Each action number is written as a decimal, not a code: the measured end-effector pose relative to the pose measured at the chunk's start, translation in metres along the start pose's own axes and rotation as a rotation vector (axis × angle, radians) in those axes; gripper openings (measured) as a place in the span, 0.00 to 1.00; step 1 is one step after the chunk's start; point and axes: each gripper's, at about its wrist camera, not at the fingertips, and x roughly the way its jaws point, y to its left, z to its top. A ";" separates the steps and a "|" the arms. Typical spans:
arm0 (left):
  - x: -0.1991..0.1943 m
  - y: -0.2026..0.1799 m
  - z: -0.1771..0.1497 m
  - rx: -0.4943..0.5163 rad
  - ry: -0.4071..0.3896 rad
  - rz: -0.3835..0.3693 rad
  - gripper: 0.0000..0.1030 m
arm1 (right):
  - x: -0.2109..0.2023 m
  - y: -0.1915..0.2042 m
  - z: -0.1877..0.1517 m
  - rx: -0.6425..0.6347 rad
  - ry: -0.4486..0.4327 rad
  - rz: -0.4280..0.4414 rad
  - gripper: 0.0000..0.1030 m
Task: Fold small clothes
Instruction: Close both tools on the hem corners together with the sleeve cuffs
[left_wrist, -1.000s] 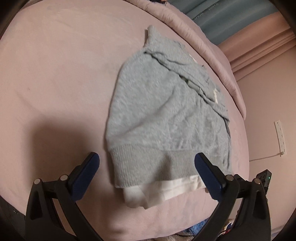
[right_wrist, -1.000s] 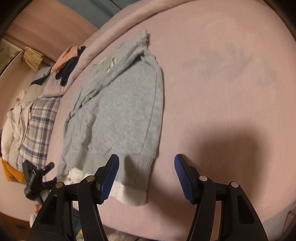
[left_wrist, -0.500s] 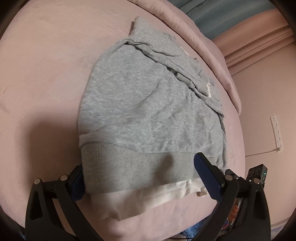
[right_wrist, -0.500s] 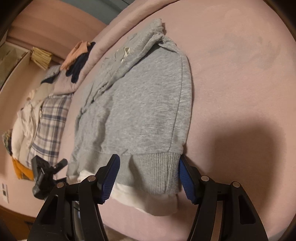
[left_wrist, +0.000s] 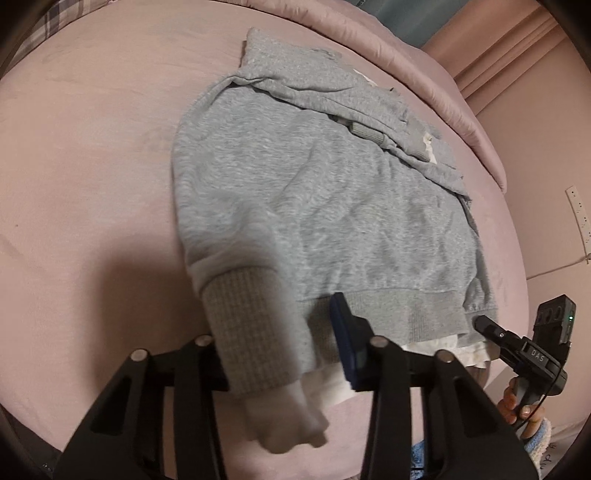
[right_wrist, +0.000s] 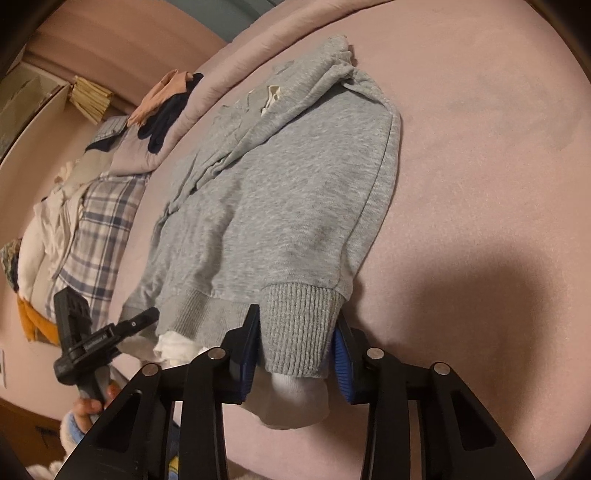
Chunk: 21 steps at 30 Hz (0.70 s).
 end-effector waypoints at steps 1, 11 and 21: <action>0.000 0.000 0.000 0.002 0.000 0.006 0.31 | 0.000 0.000 0.000 -0.003 -0.001 -0.004 0.34; -0.011 -0.006 -0.003 0.038 -0.032 0.052 0.22 | -0.009 0.010 -0.003 -0.022 -0.027 -0.023 0.28; -0.031 -0.013 -0.003 0.051 -0.092 0.023 0.20 | -0.020 0.017 -0.002 -0.044 -0.069 -0.017 0.24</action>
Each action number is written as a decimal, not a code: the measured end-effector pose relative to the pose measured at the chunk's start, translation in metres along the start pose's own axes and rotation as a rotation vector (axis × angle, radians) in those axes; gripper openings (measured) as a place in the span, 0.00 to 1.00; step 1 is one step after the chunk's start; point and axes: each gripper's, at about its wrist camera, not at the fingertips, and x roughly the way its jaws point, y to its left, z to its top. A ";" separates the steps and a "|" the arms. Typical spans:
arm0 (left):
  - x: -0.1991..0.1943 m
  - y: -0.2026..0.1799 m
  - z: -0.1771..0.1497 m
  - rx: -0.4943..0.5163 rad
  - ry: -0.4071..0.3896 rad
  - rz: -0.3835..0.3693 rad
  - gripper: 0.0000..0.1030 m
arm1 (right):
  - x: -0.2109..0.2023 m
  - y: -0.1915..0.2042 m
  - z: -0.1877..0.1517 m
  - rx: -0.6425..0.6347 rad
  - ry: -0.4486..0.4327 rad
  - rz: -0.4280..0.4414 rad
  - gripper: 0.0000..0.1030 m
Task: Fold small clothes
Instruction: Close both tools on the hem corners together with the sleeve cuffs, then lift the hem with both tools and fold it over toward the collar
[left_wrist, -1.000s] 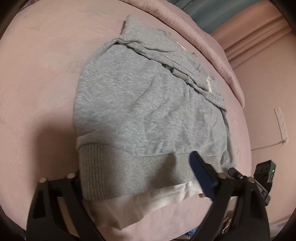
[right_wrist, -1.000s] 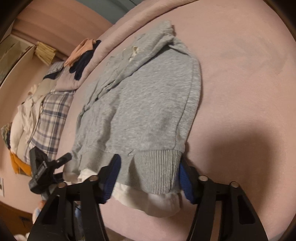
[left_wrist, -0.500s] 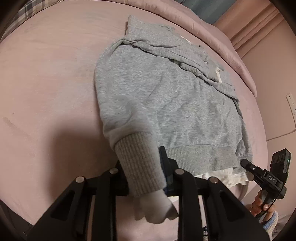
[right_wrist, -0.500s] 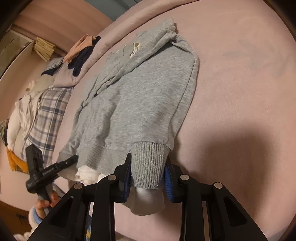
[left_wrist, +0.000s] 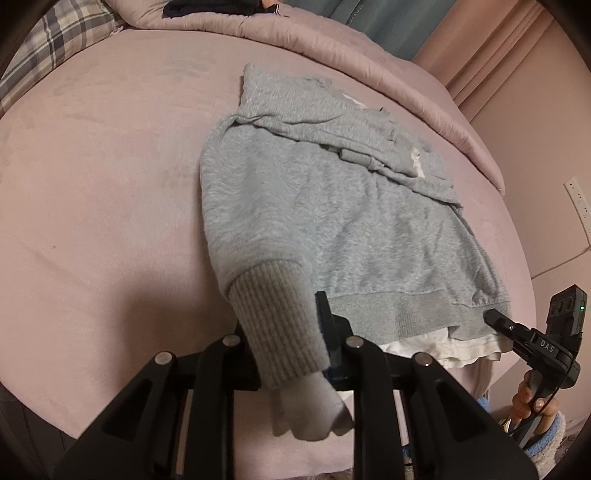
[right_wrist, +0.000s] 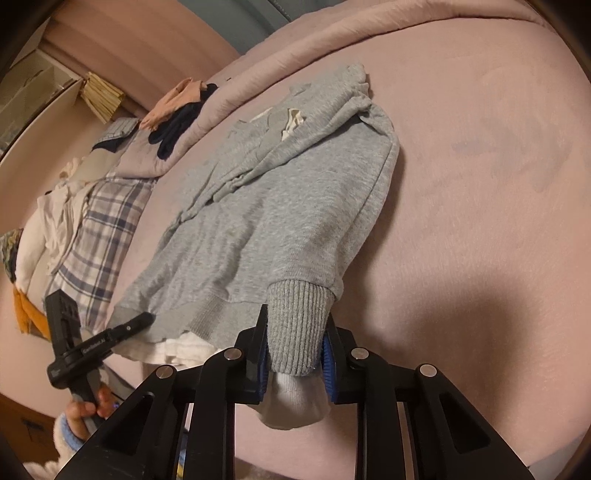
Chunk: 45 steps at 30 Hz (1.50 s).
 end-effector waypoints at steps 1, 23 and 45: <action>-0.001 -0.001 0.001 0.001 -0.004 -0.002 0.20 | -0.001 -0.001 0.000 0.002 -0.003 0.004 0.23; -0.041 -0.014 -0.004 0.041 -0.087 -0.012 0.19 | -0.029 0.011 0.001 -0.012 -0.061 0.064 0.22; -0.067 -0.015 0.001 0.044 -0.120 -0.049 0.18 | -0.047 0.018 0.007 -0.065 -0.061 0.130 0.22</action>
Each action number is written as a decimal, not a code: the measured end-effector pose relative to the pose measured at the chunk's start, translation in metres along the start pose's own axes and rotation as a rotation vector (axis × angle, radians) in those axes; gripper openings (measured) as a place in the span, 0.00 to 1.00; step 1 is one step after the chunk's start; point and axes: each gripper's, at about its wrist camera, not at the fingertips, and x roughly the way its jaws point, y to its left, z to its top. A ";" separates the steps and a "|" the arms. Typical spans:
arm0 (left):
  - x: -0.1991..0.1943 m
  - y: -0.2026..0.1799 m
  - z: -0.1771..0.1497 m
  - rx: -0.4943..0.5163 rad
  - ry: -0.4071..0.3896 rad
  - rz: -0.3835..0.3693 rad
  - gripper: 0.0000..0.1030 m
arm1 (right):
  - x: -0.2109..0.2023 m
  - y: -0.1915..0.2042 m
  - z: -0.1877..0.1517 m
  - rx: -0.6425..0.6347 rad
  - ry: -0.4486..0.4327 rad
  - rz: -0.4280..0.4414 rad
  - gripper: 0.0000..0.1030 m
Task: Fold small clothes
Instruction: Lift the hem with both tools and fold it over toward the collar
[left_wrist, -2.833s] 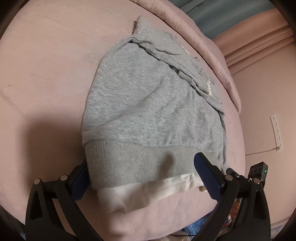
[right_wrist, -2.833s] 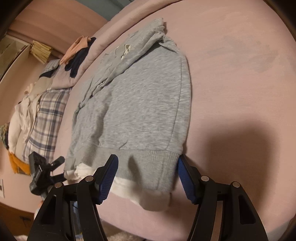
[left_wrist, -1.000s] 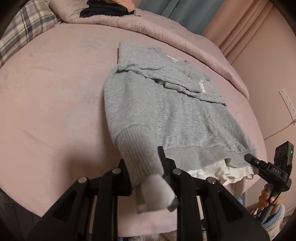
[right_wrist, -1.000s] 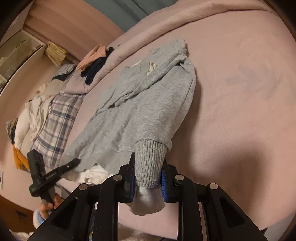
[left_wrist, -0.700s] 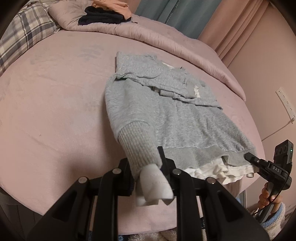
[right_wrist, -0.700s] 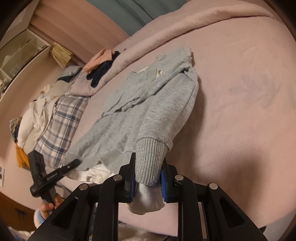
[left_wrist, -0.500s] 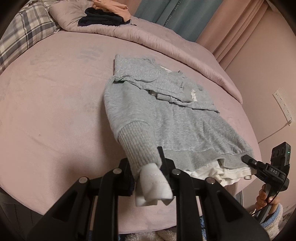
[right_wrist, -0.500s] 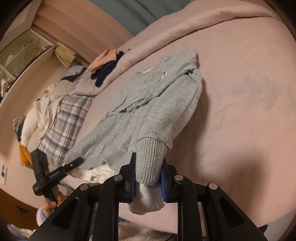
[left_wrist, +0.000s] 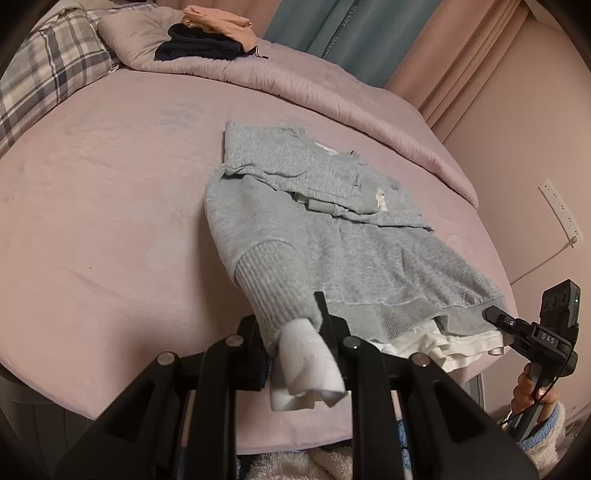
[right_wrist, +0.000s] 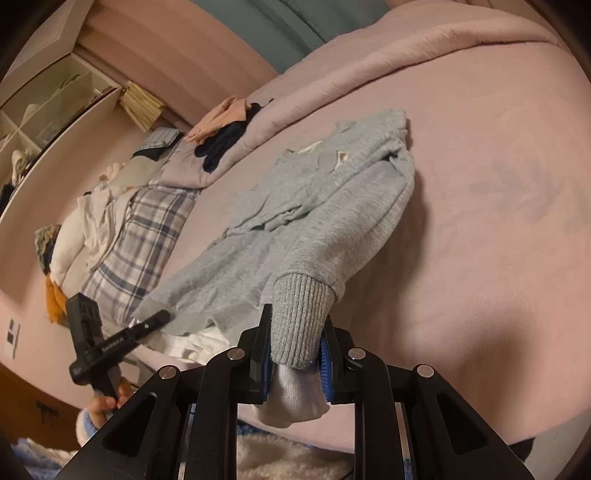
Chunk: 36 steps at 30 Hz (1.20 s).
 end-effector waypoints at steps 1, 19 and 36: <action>-0.002 0.000 0.001 0.001 -0.001 0.001 0.18 | -0.001 0.000 0.001 -0.002 0.002 0.004 0.22; -0.047 0.002 0.013 0.012 -0.033 -0.049 0.18 | -0.032 0.027 0.014 -0.096 -0.019 0.118 0.22; 0.012 0.023 0.066 -0.073 0.064 -0.050 0.18 | 0.004 0.001 0.049 0.015 -0.010 0.167 0.22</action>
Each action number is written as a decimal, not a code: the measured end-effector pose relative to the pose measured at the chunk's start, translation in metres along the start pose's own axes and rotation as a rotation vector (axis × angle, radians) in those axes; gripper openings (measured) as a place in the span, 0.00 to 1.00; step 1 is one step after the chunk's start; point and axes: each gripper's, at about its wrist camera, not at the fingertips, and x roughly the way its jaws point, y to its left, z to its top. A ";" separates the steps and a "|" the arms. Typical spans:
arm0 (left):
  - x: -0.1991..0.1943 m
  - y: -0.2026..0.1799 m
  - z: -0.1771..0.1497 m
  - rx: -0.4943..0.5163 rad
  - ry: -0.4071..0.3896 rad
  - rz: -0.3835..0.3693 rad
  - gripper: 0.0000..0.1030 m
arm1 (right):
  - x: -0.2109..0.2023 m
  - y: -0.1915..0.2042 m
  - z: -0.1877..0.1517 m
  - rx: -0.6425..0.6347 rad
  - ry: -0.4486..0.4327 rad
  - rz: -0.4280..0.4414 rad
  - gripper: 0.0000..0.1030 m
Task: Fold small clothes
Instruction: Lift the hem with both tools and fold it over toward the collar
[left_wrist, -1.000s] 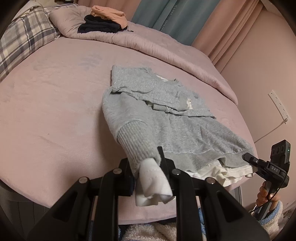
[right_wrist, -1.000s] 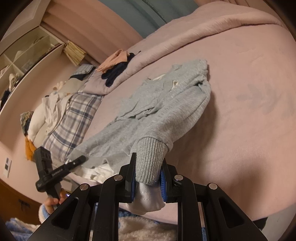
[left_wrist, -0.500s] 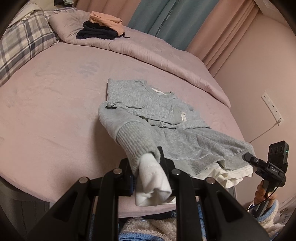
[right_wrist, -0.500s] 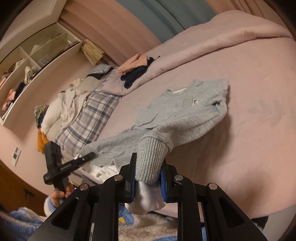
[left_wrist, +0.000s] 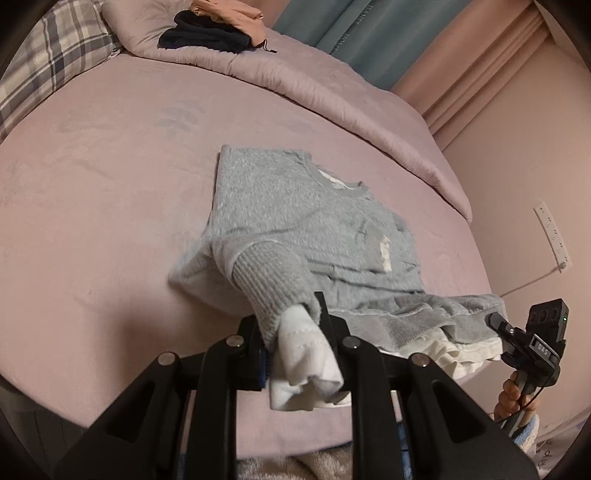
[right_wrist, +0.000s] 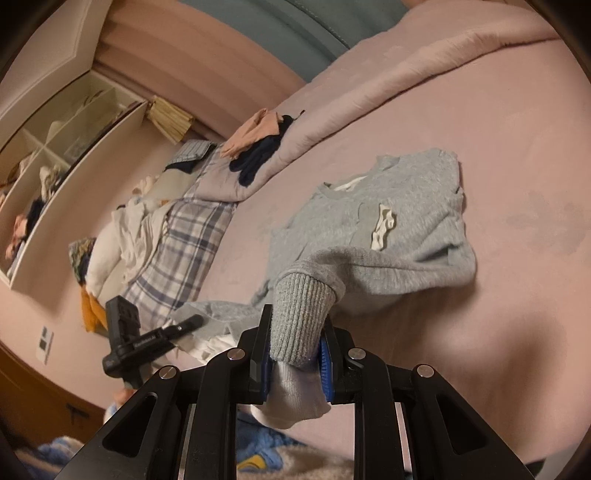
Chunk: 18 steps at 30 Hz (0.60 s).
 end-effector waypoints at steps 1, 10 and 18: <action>0.006 -0.001 0.008 -0.001 0.003 -0.001 0.18 | 0.001 -0.002 0.003 0.002 -0.006 0.005 0.22; 0.046 -0.010 0.087 -0.025 0.005 0.003 0.18 | 0.031 -0.021 0.066 0.046 -0.039 0.001 0.22; 0.111 -0.013 0.152 -0.040 0.061 0.051 0.18 | 0.070 -0.060 0.113 0.168 -0.014 -0.038 0.22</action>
